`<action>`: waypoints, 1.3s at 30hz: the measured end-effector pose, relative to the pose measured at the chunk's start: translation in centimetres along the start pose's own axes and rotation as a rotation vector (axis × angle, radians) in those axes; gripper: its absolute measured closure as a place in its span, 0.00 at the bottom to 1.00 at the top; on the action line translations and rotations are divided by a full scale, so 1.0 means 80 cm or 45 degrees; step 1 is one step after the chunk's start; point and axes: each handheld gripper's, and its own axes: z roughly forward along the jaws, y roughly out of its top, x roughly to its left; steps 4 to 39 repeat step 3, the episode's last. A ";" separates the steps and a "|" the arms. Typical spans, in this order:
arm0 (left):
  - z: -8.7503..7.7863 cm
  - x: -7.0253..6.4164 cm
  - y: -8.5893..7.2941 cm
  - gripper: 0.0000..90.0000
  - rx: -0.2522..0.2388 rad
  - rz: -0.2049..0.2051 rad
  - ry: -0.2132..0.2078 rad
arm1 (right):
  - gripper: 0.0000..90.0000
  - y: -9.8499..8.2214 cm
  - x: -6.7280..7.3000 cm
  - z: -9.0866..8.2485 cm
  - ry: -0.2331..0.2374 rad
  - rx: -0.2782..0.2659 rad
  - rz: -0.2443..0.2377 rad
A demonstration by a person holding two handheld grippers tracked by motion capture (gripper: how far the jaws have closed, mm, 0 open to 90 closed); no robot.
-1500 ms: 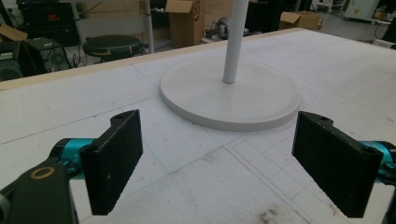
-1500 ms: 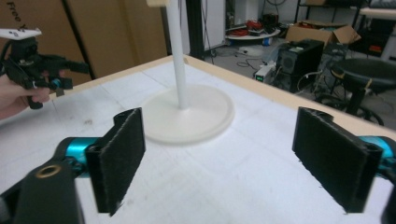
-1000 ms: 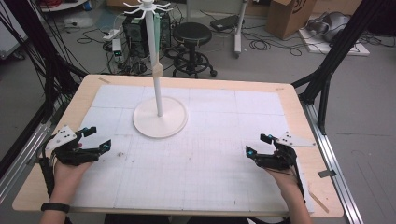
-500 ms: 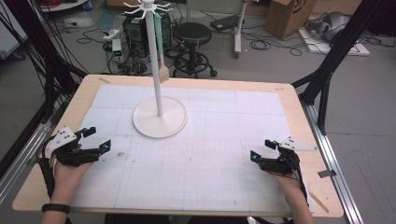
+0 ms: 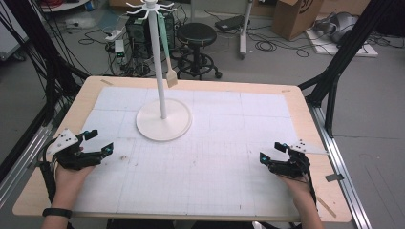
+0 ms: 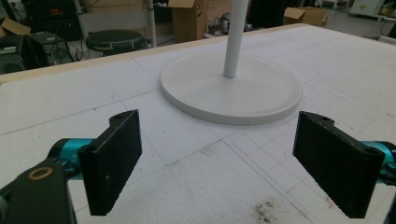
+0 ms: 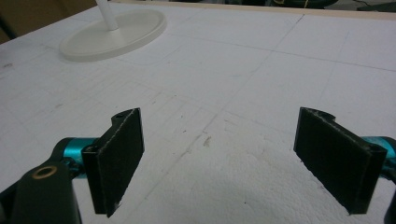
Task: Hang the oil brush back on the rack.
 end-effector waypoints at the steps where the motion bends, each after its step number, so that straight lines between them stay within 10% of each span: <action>1: 0.000 0.000 0.000 0.18 -0.002 -0.003 -0.001 | 0.17 0.000 -0.001 -0.001 0.006 -0.007 0.011; 39: 0.000 -0.001 0.001 0.18 -0.003 -0.005 0.001 | 0.17 0.000 -0.002 -0.002 0.006 -0.022 0.007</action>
